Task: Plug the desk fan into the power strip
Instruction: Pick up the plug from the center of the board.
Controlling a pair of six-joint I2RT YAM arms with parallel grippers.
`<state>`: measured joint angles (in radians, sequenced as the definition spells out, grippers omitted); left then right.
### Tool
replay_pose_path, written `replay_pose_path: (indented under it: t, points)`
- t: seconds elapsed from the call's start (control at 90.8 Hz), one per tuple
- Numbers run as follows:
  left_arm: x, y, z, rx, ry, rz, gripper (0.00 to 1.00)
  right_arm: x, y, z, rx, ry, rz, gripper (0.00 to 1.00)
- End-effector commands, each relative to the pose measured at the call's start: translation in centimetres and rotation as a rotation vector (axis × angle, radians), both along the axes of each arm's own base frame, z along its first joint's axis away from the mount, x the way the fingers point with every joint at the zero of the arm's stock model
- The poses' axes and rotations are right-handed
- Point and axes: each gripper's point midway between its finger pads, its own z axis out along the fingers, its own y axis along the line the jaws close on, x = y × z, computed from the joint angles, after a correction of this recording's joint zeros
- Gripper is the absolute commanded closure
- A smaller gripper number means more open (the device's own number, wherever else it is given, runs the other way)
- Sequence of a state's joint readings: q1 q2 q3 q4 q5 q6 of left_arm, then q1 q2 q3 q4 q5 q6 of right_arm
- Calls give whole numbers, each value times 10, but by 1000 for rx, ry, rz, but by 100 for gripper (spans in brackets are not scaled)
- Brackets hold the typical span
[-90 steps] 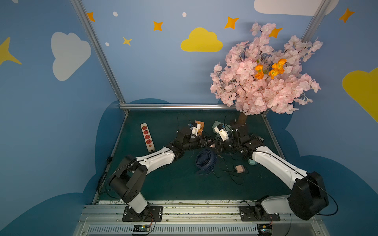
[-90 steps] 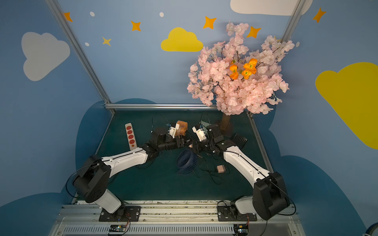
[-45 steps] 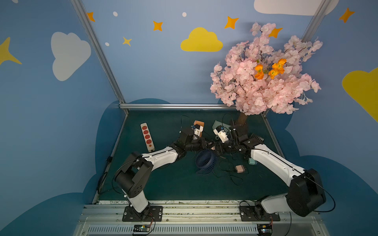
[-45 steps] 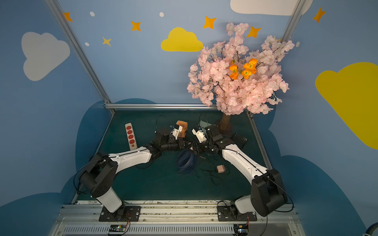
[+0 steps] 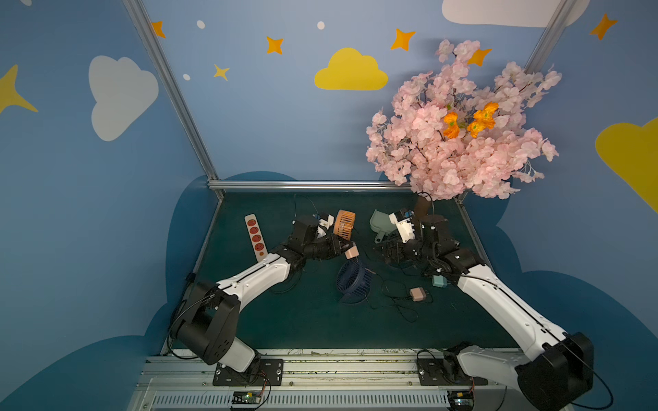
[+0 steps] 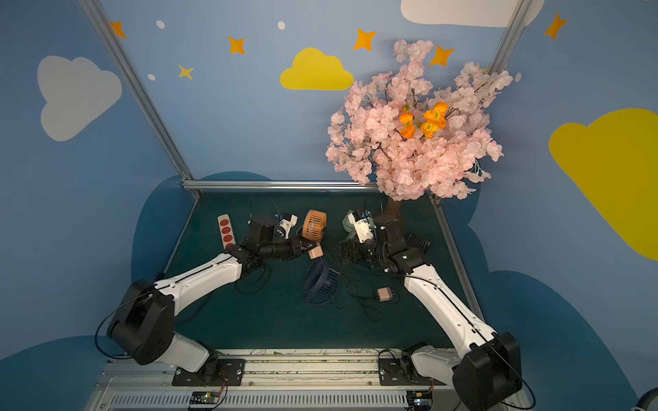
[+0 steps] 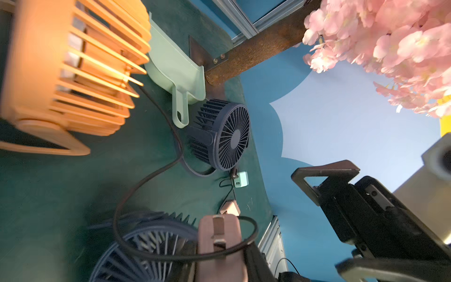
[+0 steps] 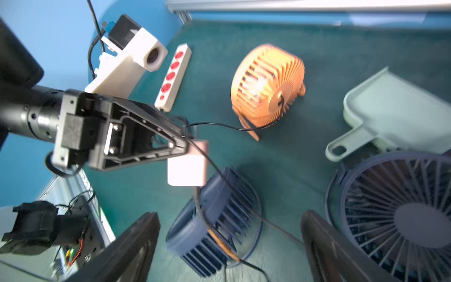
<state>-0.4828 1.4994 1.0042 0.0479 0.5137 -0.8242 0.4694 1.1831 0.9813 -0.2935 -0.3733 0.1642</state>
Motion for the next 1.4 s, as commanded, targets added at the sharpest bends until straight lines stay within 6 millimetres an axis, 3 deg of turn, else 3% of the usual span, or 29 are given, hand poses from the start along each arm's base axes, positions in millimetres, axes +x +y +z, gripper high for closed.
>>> replay_pose_path:
  t: [0.0,0.198,0.408,0.507,0.595,0.87,1.024,1.134,1.388]
  points:
    - [-27,23,19,26,83,-101,83,2,0,8,33,-63,-10,5]
    - [-34,61,76,13,51,-67,82,-11,19,31,51,-117,78,6]
    - [-30,68,139,-93,-10,-62,82,-17,46,57,-1,-294,167,6]
    - [-27,69,155,-102,-23,-60,82,-17,57,76,-24,-420,181,7]
    - [-21,71,154,-90,-27,-43,82,-23,72,87,-83,-569,198,8]
    - [-9,74,128,-78,52,36,82,-24,119,109,-332,-1004,127,10]
    - [-3,74,115,-109,105,76,82,-28,150,102,-459,-1109,174,16]
    - [-1,73,112,-110,118,80,82,-20,163,88,-568,-1154,167,23]
    - [1,74,106,-106,143,99,81,-6,172,79,-736,-1246,64,44]
